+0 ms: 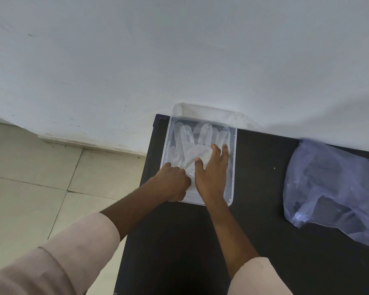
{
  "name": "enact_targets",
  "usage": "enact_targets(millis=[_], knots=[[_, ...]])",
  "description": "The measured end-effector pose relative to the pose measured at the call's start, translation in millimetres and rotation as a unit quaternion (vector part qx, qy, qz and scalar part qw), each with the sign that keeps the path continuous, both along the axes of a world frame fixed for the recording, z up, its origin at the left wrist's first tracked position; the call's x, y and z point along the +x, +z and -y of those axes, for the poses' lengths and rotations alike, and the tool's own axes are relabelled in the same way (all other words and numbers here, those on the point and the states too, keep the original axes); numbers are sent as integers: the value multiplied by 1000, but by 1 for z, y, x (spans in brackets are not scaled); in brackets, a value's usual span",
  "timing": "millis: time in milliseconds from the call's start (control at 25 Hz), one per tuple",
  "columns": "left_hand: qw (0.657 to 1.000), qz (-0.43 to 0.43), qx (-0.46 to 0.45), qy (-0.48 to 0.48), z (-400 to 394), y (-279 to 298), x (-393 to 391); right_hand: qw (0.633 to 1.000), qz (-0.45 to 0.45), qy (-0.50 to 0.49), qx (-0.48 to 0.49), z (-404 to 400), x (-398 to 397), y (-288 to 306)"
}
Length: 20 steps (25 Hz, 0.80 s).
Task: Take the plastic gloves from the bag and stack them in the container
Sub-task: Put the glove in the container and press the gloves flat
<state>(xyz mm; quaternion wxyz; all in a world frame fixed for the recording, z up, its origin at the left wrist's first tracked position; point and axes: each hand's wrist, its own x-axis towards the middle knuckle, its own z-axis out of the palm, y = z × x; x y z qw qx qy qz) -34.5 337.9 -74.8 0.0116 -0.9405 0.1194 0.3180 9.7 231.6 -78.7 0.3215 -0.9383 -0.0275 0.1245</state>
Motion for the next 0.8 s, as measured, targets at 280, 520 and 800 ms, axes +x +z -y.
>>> enact_targets(millis=[280,520,800], knots=[[1000,-7,5,-3,0,-2,1,992,-19,-94,86,-3,13,5],[1000,-5,-4,1,0,-1,1,989,57,-86,109,-10,8,4],[1000,-4,-4,-1,-1,1,0,992,-92,-36,83,-1,19,-10]])
